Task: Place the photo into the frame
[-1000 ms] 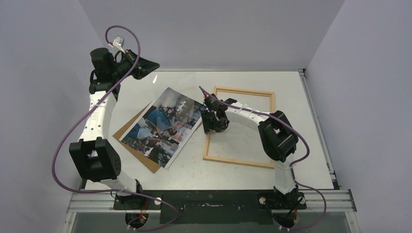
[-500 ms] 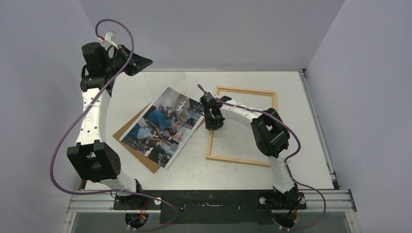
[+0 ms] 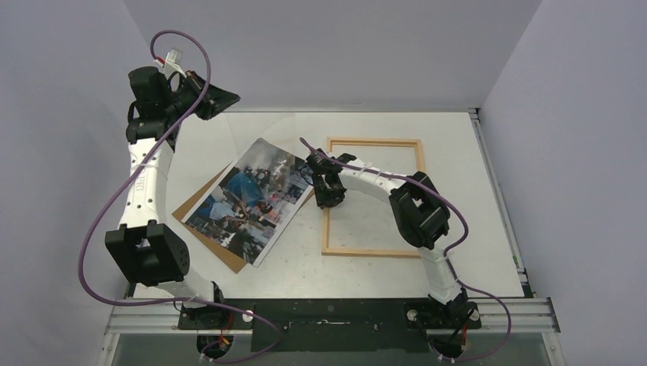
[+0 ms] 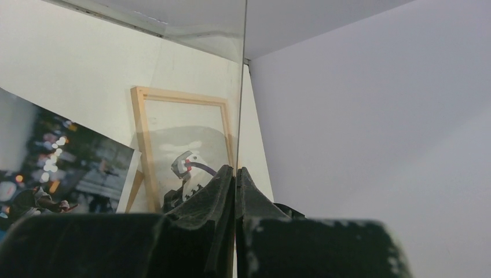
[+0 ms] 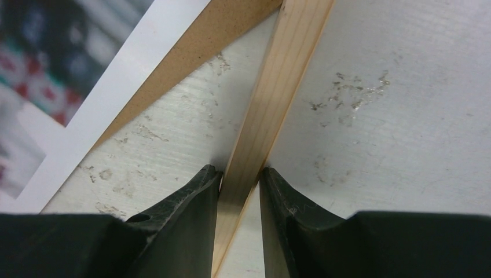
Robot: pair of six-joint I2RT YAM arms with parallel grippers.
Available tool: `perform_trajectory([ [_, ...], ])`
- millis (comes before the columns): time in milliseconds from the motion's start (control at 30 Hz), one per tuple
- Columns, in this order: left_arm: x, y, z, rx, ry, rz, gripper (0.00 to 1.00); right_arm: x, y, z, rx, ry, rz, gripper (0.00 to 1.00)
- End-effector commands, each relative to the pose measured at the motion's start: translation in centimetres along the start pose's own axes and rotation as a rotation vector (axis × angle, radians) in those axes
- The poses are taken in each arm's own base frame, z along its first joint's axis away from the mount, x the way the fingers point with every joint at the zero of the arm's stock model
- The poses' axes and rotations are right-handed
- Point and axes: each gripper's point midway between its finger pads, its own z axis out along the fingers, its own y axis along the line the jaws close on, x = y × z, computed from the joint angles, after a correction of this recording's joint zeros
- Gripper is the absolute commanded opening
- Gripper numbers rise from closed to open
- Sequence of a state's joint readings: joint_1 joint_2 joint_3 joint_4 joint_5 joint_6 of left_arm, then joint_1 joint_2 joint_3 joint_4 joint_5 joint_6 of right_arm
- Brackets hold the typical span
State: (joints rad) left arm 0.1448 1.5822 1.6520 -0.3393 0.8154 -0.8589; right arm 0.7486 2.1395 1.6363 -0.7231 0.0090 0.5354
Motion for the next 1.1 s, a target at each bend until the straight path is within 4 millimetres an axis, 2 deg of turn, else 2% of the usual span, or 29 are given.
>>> perform_trajectory([
  [0, -1.0, -2.5, -0.6, 0.063, -0.035, 0.060, 0.00, -1.1, 2.9, -0.1, -0.112, -0.031, -0.060, 0.19],
  [167, -1.0, -2.6, -0.6, 0.062, -0.035, 0.057, 0.00, -2.2, 4.2, -1.1, -0.182, -0.076, -0.052, 0.25],
  [267, -0.8, -2.6, -0.6, 0.064, -0.032, 0.057, 0.00, -3.5, 4.3, -2.7, -0.211, -0.128, -0.030, 0.36],
  [367, -0.5, -2.9, -0.5, 0.071, -0.026, 0.056, 0.00, -4.9, 2.8, -4.5, -0.197, -0.179, 0.032, 0.51],
  [467, -0.2, -3.4, -0.5, 0.081, -0.022, 0.054, 0.00, -6.3, 0.2, -6.8, -0.192, -0.234, 0.114, 0.58],
  [500, -0.1, -3.5, -0.5, 0.084, -0.021, 0.051, 0.00, -6.8, -0.9, -8.1, -0.191, -0.262, 0.143, 0.60],
  [667, 0.7, -5.3, -0.9, 0.122, -0.008, 0.055, 0.00, -7.7, -6.7, -12.1, -0.182, -0.356, 0.263, 0.70],
  [767, 1.2, -6.8, -1.4, 0.157, 0.001, 0.061, 0.00, -8.7, -8.6, -15.0, -0.257, -0.439, 0.316, 0.78],
  [867, 1.7, -8.5, -2.0, 0.205, 0.014, 0.065, 0.00, -10.6, -9.3, -18.8, -0.386, -0.581, 0.344, 0.88],
  [967, 2.3, -10.8, -2.6, 0.284, 0.043, 0.093, 0.00, -12.6, -8.2, -23.4, -0.540, -0.725, 0.321, 0.94],
  [1067, 3.5, -13.9, -3.6, 0.385, 0.083, 0.175, 0.00, -14.5, -7.4, -28.0, -0.634, -0.865, 0.290, 0.96],
])
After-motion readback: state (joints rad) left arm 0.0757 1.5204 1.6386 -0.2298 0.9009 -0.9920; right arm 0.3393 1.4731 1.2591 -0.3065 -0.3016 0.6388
